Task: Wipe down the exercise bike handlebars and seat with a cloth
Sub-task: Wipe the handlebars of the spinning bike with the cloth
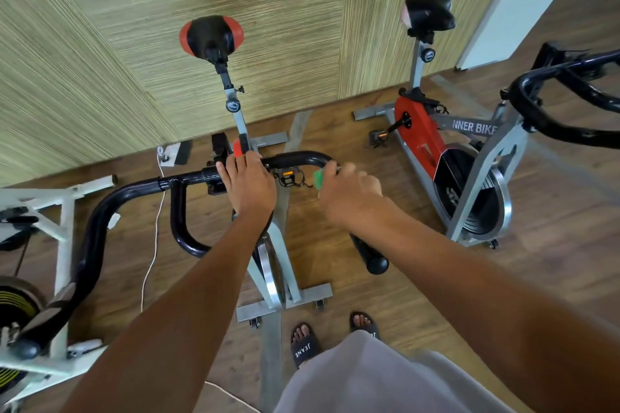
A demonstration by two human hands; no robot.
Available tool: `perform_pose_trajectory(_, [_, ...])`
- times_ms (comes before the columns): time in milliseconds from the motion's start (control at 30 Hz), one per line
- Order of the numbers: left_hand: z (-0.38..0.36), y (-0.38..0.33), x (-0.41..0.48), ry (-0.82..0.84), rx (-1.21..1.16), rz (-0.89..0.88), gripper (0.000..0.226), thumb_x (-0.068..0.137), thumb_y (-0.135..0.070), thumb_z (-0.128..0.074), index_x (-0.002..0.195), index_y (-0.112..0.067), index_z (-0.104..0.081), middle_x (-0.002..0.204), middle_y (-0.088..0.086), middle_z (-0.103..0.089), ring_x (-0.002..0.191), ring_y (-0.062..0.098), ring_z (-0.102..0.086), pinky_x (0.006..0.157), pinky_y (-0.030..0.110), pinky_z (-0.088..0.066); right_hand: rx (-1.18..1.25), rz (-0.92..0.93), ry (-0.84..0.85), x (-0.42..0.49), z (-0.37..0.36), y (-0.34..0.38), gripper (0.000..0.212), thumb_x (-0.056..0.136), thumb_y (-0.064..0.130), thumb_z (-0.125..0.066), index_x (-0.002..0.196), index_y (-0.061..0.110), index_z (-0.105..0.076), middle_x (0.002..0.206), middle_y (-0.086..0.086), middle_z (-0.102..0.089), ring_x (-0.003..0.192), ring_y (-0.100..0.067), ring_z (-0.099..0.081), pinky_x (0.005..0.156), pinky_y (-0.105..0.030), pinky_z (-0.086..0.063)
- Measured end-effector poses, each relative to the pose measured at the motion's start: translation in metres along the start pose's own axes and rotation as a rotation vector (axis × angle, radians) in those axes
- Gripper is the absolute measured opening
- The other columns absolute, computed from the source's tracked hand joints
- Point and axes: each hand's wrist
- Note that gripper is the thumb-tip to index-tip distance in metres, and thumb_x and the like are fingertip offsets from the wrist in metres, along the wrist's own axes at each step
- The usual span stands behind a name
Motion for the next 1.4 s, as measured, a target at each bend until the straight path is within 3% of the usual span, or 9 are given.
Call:
perform_pose_trajectory(100, [-0.001, 0.001, 0.000, -0.021, -0.013, -0.003, 0.024, 0.101, -0.011, -0.037, 0.118, -0.010, -0.055, 0.126, 0.013, -0.058, 0.139, 0.032, -0.031, 0.123, 0.048, 0.002, -0.140, 0.118, -0.001, -0.019, -0.011, 0.020, 0.077, 0.096, 0.020, -0.057, 0.154, 0.001, -0.011, 0.148, -0.026, -0.033, 0.131, -0.039, -0.041, 0.103, -0.043, -0.040])
perform_pose_trajectory(300, [-0.002, 0.004, 0.000, 0.016, -0.019, -0.025, 0.024, 0.098, -0.010, -0.041, 0.118, -0.012, -0.053, 0.129, 0.011, -0.055, 0.141, 0.032, -0.028, 0.123, 0.049, 0.003, 0.150, 0.323, -0.441, -0.053, -0.001, 0.014, 0.063, 0.103, 0.022, -0.047, 0.155, 0.019, -0.012, 0.145, -0.016, -0.042, 0.132, -0.033, -0.045, 0.103, -0.044, -0.042])
perform_pose_trajectory(433, [0.010, -0.013, -0.004, 0.085, -0.065, 0.045, 0.033, 0.097, -0.009, -0.043, 0.128, -0.013, -0.050, 0.144, 0.013, -0.044, 0.147, 0.033, -0.020, 0.121, 0.050, 0.006, 0.802, 0.172, -0.264, -0.044, 0.004, -0.029, 0.057, 0.104, 0.039, -0.042, 0.155, 0.029, -0.017, 0.135, -0.001, -0.050, 0.116, -0.020, -0.055, 0.091, -0.038, -0.048])
perform_pose_trajectory(533, [0.024, -0.057, -0.026, 0.091, -0.201, -0.193, 0.033, 0.090, -0.008, -0.054, 0.121, -0.019, -0.058, 0.130, 0.004, -0.054, 0.130, 0.026, -0.041, 0.118, 0.043, -0.018, 1.479, -0.127, -0.155, -0.021, -0.014, -0.076, 0.050, 0.100, 0.041, -0.053, 0.145, 0.022, -0.039, 0.126, 0.002, -0.061, 0.101, -0.017, -0.065, 0.076, -0.031, -0.051])
perform_pose_trajectory(633, [0.037, -0.113, -0.060, 0.359, -0.379, -0.524, 0.023, 0.092, -0.008, -0.054, 0.108, -0.020, -0.066, 0.113, -0.004, -0.062, 0.111, 0.015, -0.056, 0.106, 0.038, -0.041, 2.049, -0.216, -0.093, -0.008, -0.048, -0.120, 0.048, 0.097, 0.039, -0.059, 0.135, 0.009, -0.056, 0.118, -0.006, -0.069, 0.097, -0.020, -0.069, 0.082, -0.037, -0.054])
perform_pose_trajectory(833, [0.039, -0.169, -0.075, 1.063, 0.190, -0.823, 0.031, 0.097, -0.033, -0.046, 0.070, -0.020, -0.050, 0.073, -0.001, -0.055, 0.072, 0.022, -0.051, 0.074, 0.036, -0.041, 2.540, -0.272, 0.004, -0.028, -0.086, -0.146, 0.062, 0.100, 0.048, -0.049, 0.144, 0.004, -0.049, 0.113, -0.012, -0.066, 0.095, -0.024, -0.068, 0.085, -0.037, -0.057])
perform_pose_trajectory(1033, [0.047, -0.118, -0.069, 1.150, -0.106, -0.713, 0.019, 0.093, -0.025, -0.062, 0.085, -0.014, -0.075, 0.084, 0.002, -0.071, 0.069, 0.008, -0.057, 0.065, 0.025, -0.043, 2.228, -0.243, 0.093, -0.045, -0.076, -0.140, 0.045, 0.095, 0.047, -0.058, 0.120, 0.011, -0.062, 0.104, -0.012, -0.065, 0.091, -0.029, -0.066, 0.094, -0.046, -0.048])
perform_pose_trajectory(1200, [0.042, -0.050, -0.138, 0.650, -0.878, -0.317, 0.027, 0.095, -0.035, -0.057, 0.109, -0.018, -0.073, 0.121, -0.007, -0.067, 0.122, 0.008, -0.057, 0.105, 0.029, -0.043, 1.541, -0.196, 0.224, -0.050, -0.033, -0.093, 0.038, 0.098, 0.050, -0.055, 0.115, 0.017, -0.062, 0.109, -0.004, -0.070, 0.097, -0.020, -0.068, 0.086, -0.036, -0.052])
perform_pose_trajectory(1400, [0.032, -0.052, -0.188, 0.343, -1.154, 0.002, 0.022, 0.086, -0.016, -0.072, 0.107, -0.017, -0.071, 0.107, 0.001, -0.071, 0.108, 0.021, -0.066, 0.097, 0.037, -0.053, 0.617, -0.099, 0.223, -0.031, -0.035, -0.031, 0.062, 0.106, 0.046, -0.026, 0.159, 0.019, -0.007, 0.158, -0.018, -0.024, 0.139, -0.038, -0.036, 0.110, -0.048, -0.032])
Point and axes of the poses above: each hand's wrist, its own x-axis towards the middle knuckle, its own z-axis out of the back of the hand, y = z × x
